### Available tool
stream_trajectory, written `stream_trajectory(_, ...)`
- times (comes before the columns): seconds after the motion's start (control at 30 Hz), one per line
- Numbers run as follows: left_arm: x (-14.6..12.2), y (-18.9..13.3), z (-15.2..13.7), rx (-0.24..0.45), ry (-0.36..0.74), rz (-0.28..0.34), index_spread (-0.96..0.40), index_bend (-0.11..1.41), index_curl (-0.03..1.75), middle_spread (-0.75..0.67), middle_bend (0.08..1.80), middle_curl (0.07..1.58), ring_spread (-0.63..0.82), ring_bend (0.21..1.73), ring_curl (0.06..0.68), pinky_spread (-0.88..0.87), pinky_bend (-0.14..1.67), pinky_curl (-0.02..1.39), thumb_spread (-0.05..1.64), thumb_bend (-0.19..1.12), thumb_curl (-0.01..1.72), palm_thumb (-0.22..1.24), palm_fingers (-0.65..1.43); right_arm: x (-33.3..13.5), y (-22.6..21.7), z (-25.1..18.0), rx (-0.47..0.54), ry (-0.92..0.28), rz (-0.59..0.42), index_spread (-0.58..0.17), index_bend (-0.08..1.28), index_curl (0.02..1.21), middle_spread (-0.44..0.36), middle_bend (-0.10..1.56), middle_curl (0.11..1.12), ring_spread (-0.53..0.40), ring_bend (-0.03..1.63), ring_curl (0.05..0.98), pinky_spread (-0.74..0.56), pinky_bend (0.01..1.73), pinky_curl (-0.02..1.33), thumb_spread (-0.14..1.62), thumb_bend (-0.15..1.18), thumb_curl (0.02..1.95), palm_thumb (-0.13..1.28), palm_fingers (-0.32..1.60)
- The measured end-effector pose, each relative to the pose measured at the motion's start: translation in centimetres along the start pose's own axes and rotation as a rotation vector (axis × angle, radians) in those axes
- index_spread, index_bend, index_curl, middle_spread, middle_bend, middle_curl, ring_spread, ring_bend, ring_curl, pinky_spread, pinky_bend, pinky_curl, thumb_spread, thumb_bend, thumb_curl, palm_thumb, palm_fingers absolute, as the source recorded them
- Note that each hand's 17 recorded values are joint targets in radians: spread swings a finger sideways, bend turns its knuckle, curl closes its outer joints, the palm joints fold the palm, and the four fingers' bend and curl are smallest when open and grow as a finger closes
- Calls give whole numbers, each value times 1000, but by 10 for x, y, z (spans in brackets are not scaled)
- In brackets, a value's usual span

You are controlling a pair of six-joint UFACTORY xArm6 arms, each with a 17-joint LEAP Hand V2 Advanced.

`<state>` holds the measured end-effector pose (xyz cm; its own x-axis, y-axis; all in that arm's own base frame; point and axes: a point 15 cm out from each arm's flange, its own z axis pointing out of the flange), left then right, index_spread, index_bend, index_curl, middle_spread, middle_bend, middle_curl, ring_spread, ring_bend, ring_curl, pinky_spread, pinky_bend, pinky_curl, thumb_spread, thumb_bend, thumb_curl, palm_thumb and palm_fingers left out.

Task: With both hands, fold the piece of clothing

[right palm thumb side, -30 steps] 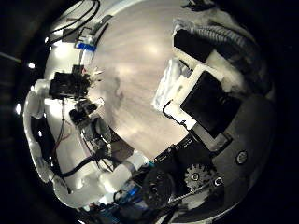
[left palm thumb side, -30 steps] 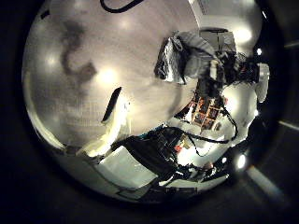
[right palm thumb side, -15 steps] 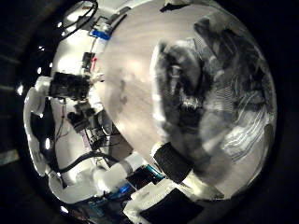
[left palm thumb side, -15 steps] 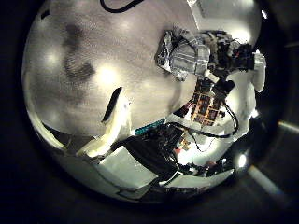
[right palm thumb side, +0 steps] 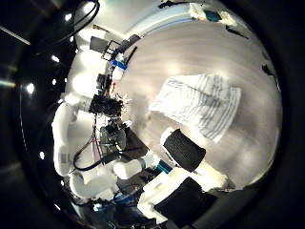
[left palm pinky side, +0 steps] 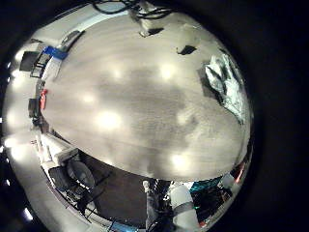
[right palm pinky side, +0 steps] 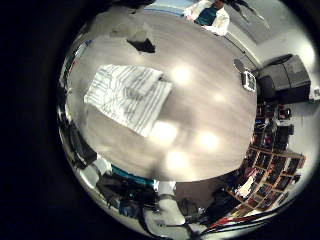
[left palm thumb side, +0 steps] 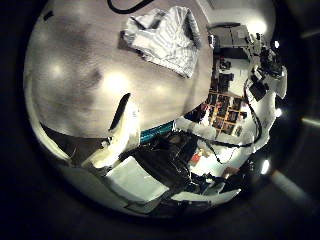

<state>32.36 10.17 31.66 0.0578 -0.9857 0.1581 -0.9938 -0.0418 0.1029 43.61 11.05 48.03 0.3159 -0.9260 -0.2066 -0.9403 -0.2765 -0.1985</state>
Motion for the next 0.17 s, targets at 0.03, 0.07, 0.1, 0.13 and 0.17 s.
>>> stream_trajectory(0.03,8,2,-1,3,-3,-6,-18,188,387,208,179,312,427,555,220,484,243,329,1201,-17,347,447,167,6,7,-7,0,3,7,-461,211,428,-118,413,350,85,852,266,437,915,402,1269,-12,451,575,176)
stream_trajectory(0.07,15,4,-3,6,-6,-8,-19,187,388,208,181,312,425,552,218,485,247,330,1199,-18,347,446,173,9,12,-10,-6,4,8,-455,210,426,-109,409,349,85,844,262,448,904,393,1276,-15,445,569,185)
stream_trajectory(0.1,22,5,-4,9,-8,-9,-20,185,388,204,183,312,424,551,217,485,246,329,1198,-18,347,446,175,10,16,-10,-17,3,7,-454,213,425,-99,405,348,87,833,257,451,886,385,1280,-14,442,568,188)
stream_trajectory(0.13,30,5,-3,10,-9,-8,-21,187,389,202,182,312,422,551,217,485,244,329,1197,-18,348,446,178,13,23,-9,-32,5,7,-452,212,423,-93,400,347,91,821,254,458,878,378,1284,-17,434,561,193)
stream_trajectory(0.17,36,5,-3,9,-9,-8,-25,187,390,201,183,313,419,552,218,485,242,329,1196,-18,348,446,181,16,28,-9,-46,6,10,-446,214,422,-83,394,346,93,810,249,461,862,370,1288,-15,430,559,192)
